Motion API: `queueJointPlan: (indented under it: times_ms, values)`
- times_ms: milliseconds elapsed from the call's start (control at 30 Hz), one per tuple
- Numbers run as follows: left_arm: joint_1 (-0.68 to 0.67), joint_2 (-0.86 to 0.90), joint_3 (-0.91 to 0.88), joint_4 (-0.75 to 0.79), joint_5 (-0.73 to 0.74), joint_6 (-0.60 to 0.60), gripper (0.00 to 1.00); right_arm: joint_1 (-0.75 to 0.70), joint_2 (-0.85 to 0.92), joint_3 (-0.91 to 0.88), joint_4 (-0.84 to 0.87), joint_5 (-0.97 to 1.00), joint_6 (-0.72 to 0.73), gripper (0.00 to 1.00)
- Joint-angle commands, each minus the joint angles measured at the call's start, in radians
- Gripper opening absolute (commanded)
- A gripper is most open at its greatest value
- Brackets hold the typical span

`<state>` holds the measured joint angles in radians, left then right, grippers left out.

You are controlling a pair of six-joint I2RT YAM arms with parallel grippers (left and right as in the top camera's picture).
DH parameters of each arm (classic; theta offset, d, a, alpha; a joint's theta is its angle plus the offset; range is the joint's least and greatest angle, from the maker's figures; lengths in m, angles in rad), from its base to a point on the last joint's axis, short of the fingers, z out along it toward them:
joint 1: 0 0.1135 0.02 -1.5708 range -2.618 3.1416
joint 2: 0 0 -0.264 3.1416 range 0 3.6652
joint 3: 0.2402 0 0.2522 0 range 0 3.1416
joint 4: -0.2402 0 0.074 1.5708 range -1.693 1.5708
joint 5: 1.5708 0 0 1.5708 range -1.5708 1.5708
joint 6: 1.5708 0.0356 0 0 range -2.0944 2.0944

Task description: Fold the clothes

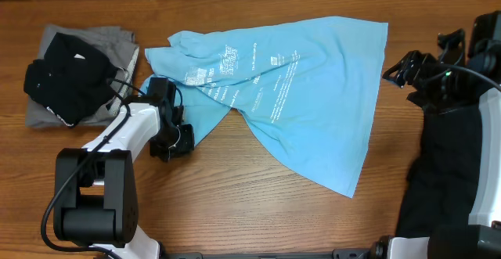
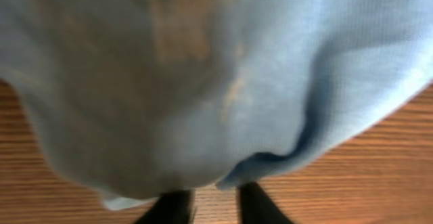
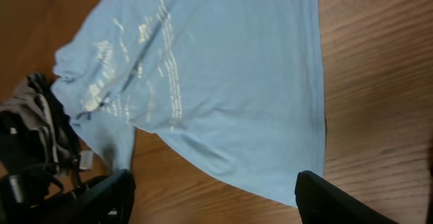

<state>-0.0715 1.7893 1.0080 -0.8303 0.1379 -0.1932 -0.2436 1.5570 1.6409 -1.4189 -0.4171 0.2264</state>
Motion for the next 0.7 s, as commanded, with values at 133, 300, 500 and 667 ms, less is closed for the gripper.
queueJointPlan:
  times_ms: [133,300,500,667]
  values:
    - [-0.002,0.014,-0.004,-0.040,-0.076,-0.016,0.04,0.015,-0.003,-0.229,0.070,0.042,0.006,0.80]
    - [0.032,-0.058,0.132,-0.296,-0.195,-0.017,0.04,0.015,-0.003,-0.510,0.172,0.039,0.051,0.80]
    - [0.102,-0.209,0.266,-0.442,-0.304,-0.029,0.04,0.015,-0.003,-0.768,0.267,0.031,0.101,0.79]
    - [0.163,-0.289,0.291,-0.455,-0.302,-0.029,0.04,0.015,-0.003,-0.877,0.306,0.030,0.126,0.73]
